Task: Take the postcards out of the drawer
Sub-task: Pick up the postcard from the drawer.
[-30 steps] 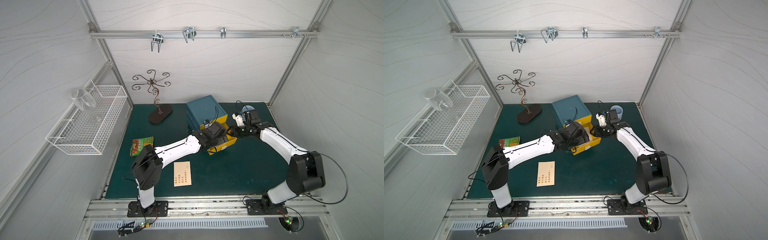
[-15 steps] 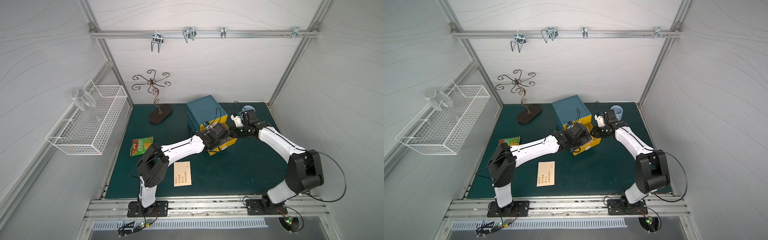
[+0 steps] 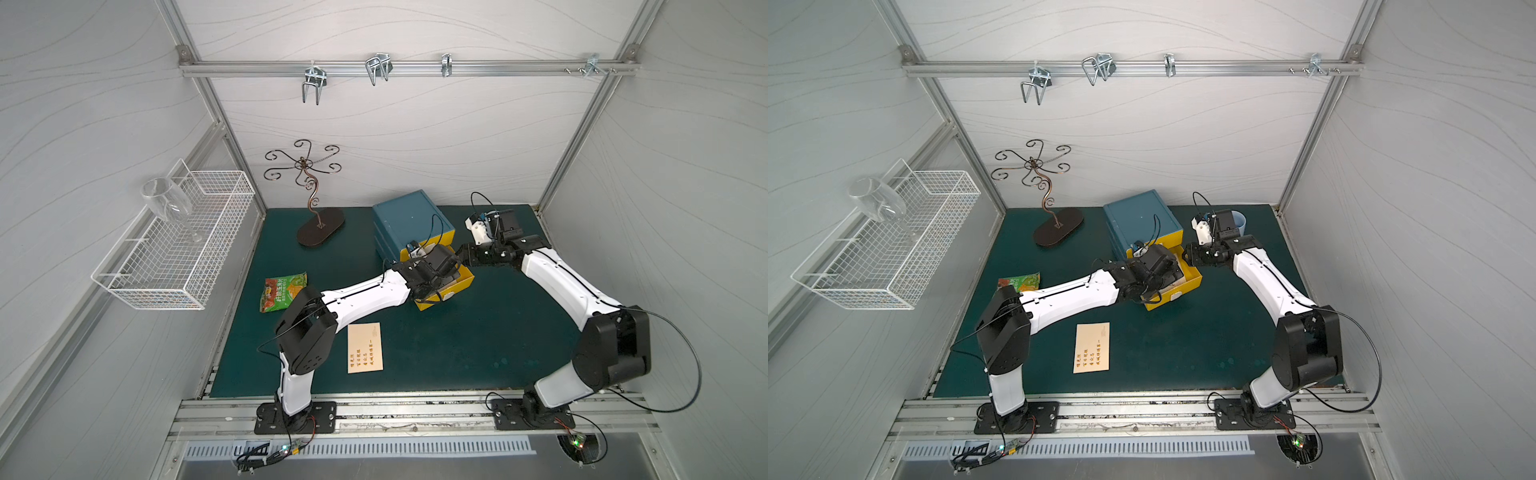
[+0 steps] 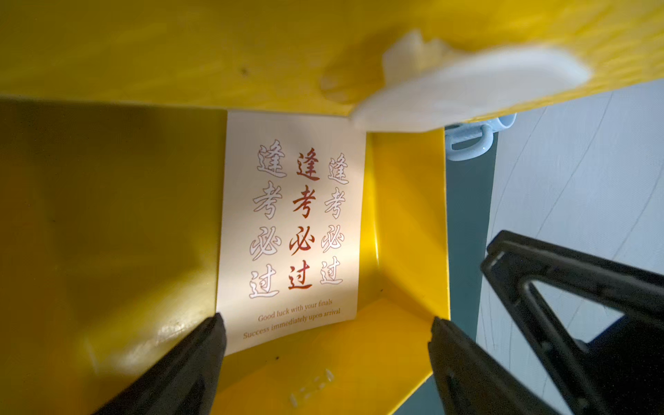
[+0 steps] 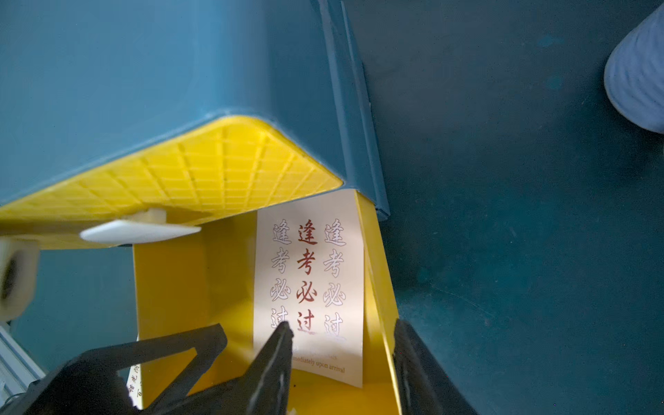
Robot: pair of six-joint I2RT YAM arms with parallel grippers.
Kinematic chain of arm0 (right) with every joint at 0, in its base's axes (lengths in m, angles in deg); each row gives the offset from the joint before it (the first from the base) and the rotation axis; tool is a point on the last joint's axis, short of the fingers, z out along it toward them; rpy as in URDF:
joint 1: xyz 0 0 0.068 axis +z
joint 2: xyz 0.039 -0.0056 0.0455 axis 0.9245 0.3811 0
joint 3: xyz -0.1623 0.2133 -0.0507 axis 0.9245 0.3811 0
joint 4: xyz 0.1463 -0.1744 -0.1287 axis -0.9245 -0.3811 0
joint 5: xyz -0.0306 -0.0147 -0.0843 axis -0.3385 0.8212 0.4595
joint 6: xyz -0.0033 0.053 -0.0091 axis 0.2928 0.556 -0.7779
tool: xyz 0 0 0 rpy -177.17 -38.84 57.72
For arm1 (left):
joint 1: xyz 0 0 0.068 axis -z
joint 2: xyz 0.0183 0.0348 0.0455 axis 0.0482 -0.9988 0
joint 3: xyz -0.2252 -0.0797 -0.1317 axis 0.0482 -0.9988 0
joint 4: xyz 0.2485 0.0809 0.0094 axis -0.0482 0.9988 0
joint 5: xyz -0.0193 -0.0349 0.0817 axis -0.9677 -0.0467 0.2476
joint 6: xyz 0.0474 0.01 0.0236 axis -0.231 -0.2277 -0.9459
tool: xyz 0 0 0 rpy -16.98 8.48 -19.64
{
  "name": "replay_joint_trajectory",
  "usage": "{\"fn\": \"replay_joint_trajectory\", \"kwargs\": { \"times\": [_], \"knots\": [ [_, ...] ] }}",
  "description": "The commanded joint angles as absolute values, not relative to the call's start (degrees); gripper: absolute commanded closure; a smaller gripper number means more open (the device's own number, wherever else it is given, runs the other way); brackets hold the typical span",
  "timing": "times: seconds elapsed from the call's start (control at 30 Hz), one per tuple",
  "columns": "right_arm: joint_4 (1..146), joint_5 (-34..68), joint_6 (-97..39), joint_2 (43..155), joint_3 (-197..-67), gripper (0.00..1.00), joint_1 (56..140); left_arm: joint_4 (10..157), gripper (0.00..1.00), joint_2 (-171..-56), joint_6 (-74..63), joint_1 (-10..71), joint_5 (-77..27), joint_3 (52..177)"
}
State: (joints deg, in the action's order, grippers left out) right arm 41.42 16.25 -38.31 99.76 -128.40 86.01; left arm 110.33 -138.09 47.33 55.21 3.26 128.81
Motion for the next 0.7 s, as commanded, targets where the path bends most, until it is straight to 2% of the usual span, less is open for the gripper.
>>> {"fn": "replay_joint_trajectory", "kwargs": {
  "times": [0.0, 0.33, 0.5, 0.67],
  "knots": [
    [39.7, 16.7, -39.7, 101.7, -128.4, 0.53, 86.2, 110.0, 0.06, -138.6, 45.2, 54.8, 7.3, 131.9],
    [39.2, 19.6, -41.7, 104.3, -127.7, 0.65, 88.0, 110.9, 0.06, -139.7, 44.2, 54.8, 8.1, 132.5],
    [38.7, 21.1, -42.9, 104.5, -127.4, 0.79, 89.0, 111.0, 0.06, -139.6, 44.0, 54.8, 8.0, 132.5],
    [37.7, 22.1, -44.1, 103.5, -126.9, 0.86, 89.9, 111.2, 0.06, -139.6, 43.9, 54.9, 8.4, 132.4]
  ]
}}
